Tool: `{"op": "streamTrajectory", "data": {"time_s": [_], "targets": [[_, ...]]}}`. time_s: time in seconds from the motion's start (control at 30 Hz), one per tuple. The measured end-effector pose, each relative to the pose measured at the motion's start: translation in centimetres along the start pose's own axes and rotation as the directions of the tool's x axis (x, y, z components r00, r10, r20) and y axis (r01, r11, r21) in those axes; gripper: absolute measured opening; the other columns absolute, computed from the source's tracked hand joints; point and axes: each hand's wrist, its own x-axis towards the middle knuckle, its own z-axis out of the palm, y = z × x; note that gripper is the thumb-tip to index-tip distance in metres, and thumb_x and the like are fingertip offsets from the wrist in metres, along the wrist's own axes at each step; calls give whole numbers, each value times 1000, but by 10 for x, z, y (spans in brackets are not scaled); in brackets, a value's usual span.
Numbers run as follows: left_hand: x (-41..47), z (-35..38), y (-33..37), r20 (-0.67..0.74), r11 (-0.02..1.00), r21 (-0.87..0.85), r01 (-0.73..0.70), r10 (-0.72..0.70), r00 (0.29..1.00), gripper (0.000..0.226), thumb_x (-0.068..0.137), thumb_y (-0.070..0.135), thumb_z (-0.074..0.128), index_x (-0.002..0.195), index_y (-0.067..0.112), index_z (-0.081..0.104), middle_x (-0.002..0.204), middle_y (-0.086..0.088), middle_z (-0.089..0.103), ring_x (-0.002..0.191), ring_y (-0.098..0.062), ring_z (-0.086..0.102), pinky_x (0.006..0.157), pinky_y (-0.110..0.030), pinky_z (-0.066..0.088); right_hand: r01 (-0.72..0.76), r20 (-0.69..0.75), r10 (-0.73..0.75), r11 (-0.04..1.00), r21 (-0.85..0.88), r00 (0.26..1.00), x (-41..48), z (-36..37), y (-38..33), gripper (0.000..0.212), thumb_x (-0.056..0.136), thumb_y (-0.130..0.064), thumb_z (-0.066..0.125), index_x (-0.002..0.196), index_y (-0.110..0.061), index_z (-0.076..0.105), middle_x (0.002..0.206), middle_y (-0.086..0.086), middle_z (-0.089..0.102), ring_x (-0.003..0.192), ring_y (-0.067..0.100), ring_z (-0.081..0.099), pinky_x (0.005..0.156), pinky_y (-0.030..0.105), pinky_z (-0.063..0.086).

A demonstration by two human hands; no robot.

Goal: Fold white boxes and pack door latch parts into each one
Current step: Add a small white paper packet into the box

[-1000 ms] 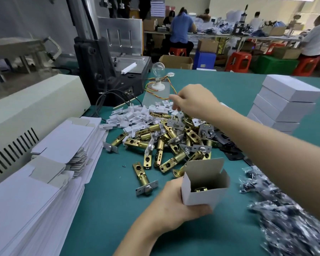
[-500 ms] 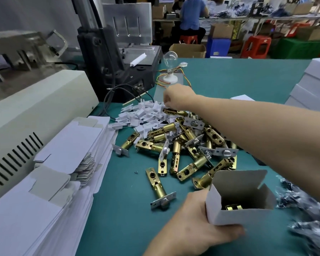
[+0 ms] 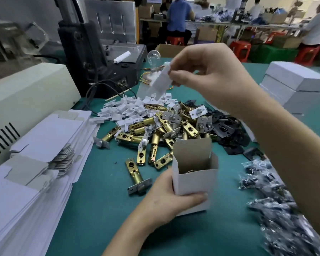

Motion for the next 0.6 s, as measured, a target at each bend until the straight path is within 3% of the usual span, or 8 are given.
{"op": "streamTrajectory", "data": {"time_s": [0.1, 0.2, 0.3, 0.4, 0.5, 0.6], "targets": [[-1, 2, 0, -12, 999, -31, 41, -41, 999, 49, 78, 25, 88, 123, 31, 67, 116, 4, 78, 110, -14, 74, 90, -28, 60, -56, 72, 61, 997, -61, 996, -52, -26, -14, 6, 92, -15, 75, 97, -16, 77, 87, -9, 75, 77, 4, 70, 73, 15, 55], [-2, 4, 2, -21, 997, -65, 38, -39, 999, 56, 78, 20, 87, 130, 22, 64, 120, -1, 77, 113, -20, 73, 94, -34, 61, -125, 54, 135, 981, -149, 989, -87, -24, -13, 5, 89, -14, 78, 90, -19, 77, 79, -15, 73, 70, -3, 65, 66, 10, 47], [-3, 6, 5, -31, 1000, -22, 15, -16, 999, 57, 77, 22, 86, 130, 21, 64, 115, 1, 78, 108, -19, 74, 86, -31, 62, -139, 79, 157, 971, -193, 984, -106, -13, -13, 10, 89, -15, 79, 89, -24, 77, 76, -19, 69, 73, -1, 63, 66, 9, 43], [-5, 6, 11, -56, 997, 77, -31, 36, 998, 53, 77, 26, 84, 126, 30, 63, 102, 8, 76, 96, -12, 74, 75, -22, 58, -138, 121, 171, 960, -245, 978, -112, -6, -15, 10, 90, -20, 78, 92, -30, 77, 79, -21, 69, 78, 1, 64, 70, 16, 47], [-9, 1, 18, -66, 979, 188, -79, 92, 994, 50, 77, 36, 81, 118, 53, 59, 102, 13, 72, 93, -8, 71, 72, -21, 58, -155, 160, 194, 961, -230, 968, -113, -6, -17, 11, 90, -19, 78, 90, -29, 77, 79, -19, 71, 77, -1, 65, 71, 18, 51], [-14, -3, 21, -46, 945, 303, -123, 143, 989, 48, 72, 51, 77, 115, 55, 56, 103, 16, 68, 92, -8, 69, 69, -21, 56, -164, 260, 215, 965, -203, 941, -114, -6, -19, 9, 89, -18, 79, 89, -27, 79, 78, -16, 73, 74, -2, 66, 68, 15, 50]]}}
